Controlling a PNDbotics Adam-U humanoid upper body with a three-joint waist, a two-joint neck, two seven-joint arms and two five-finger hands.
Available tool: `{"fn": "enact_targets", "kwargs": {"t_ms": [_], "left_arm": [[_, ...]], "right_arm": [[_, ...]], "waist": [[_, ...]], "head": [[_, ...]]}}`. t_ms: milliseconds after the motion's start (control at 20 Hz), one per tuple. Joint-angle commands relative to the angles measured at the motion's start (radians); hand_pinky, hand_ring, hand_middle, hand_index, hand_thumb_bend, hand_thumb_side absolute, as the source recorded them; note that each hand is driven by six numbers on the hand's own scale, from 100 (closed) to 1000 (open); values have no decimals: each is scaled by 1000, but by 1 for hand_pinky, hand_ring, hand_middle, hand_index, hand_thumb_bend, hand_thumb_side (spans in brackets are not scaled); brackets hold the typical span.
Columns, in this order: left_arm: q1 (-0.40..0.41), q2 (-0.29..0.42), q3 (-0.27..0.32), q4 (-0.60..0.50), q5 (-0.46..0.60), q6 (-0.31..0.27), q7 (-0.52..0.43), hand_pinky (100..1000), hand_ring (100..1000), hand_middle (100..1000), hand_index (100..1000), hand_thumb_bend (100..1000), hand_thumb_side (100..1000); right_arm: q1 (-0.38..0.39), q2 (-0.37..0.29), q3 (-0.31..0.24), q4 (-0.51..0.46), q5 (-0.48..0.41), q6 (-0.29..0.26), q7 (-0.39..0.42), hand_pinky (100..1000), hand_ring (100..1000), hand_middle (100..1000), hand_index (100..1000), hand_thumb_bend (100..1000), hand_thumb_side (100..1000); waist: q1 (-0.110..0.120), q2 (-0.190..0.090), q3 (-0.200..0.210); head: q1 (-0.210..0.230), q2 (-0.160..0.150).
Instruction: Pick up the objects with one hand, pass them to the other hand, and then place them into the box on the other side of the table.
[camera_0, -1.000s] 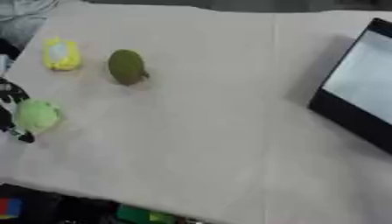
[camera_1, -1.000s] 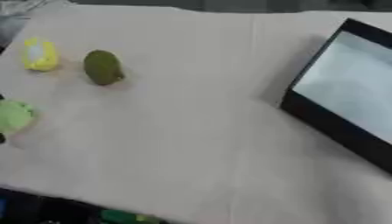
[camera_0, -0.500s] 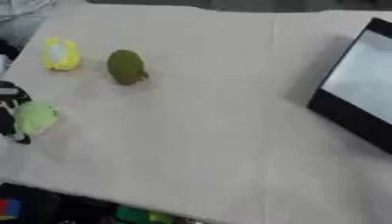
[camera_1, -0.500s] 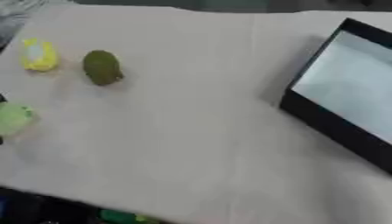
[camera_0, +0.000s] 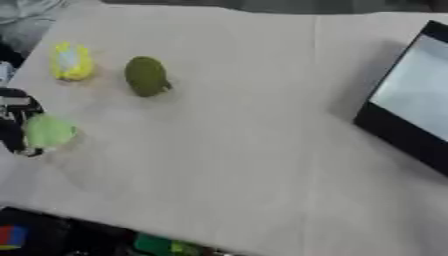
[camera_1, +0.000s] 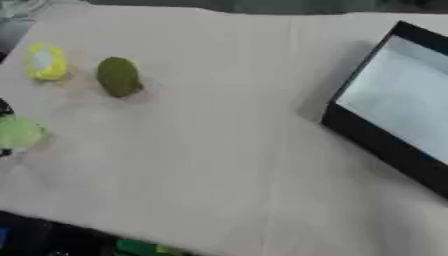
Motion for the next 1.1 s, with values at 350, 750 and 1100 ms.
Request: {"fn": "enact_targets", "kwargs": {"t_ms": [350,750,1100], "left_arm": [[6,65,51,-264,28,70,50,778,694,541,569,289,111],[1,23,25,-453,97,130,113,744,651,509,546,119,133],[-36,-87,-17,-538,185,194,222,710,614,483,540,100,172]], "right_arm": [[-6,-24,-4,-22,2,60,-61,733,775,745,668,100,452],[-9,-22,0,-36,7,63,-53,733,774,745,668,100,448],[-22,-19,18,-66,45,85,-30,735,778,751,673,100,429]], "waist": [[0,-26,4],[-6,-21,1],[-16,-17,0]], "head": [[-22,-14],[-62,-30],[-74,-33]]}}
